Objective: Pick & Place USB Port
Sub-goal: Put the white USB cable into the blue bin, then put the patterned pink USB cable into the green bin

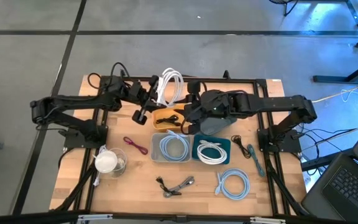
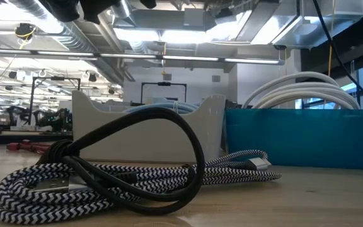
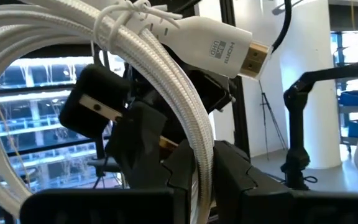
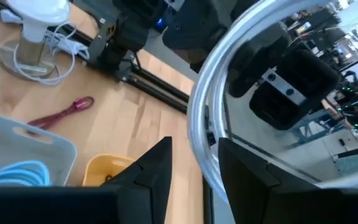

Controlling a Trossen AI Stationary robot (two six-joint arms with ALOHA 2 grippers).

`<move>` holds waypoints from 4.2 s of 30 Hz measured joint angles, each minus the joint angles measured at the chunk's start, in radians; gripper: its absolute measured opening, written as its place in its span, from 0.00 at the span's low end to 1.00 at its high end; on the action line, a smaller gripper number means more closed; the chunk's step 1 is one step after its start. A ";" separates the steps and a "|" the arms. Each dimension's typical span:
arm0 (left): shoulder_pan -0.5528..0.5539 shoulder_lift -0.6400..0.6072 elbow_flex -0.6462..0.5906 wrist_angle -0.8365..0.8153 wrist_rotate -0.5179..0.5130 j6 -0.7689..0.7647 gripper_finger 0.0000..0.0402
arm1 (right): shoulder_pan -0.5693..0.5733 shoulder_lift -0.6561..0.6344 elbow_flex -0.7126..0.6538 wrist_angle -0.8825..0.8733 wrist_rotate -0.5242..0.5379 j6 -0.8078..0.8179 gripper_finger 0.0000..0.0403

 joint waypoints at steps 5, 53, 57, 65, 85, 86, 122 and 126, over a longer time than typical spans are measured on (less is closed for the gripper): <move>-0.005 0.013 0.000 -0.002 -0.001 0.000 0.07 | 0.000 0.007 0.001 0.039 0.000 -0.004 0.33; 0.092 -0.061 0.038 -0.150 -0.002 -0.087 0.67 | 0.185 -0.071 0.010 -0.826 -0.476 0.935 0.08; 0.089 -0.061 0.038 -0.150 -0.002 -0.089 0.67 | 0.190 -0.071 0.010 -0.824 -0.636 0.982 0.08; 0.088 -0.061 0.038 -0.150 -0.003 -0.090 0.67 | 0.138 -0.071 -0.073 -0.737 -0.785 0.973 0.08; 0.088 -0.061 0.038 -0.153 0.047 -0.090 0.66 | -0.025 -0.071 -0.559 -0.288 -1.085 0.914 0.08; 0.088 -0.061 0.038 -0.153 0.048 -0.091 0.66 | -0.032 -0.071 -0.579 -0.267 -1.085 0.910 0.08; 0.088 -0.087 0.038 -0.128 0.216 -0.223 0.66 | 0.017 -0.120 -0.285 -0.787 -0.345 1.056 0.49; 0.073 -0.126 0.038 -0.211 0.368 -0.285 0.65 | 0.094 -0.159 -0.200 -0.899 -0.188 1.128 0.49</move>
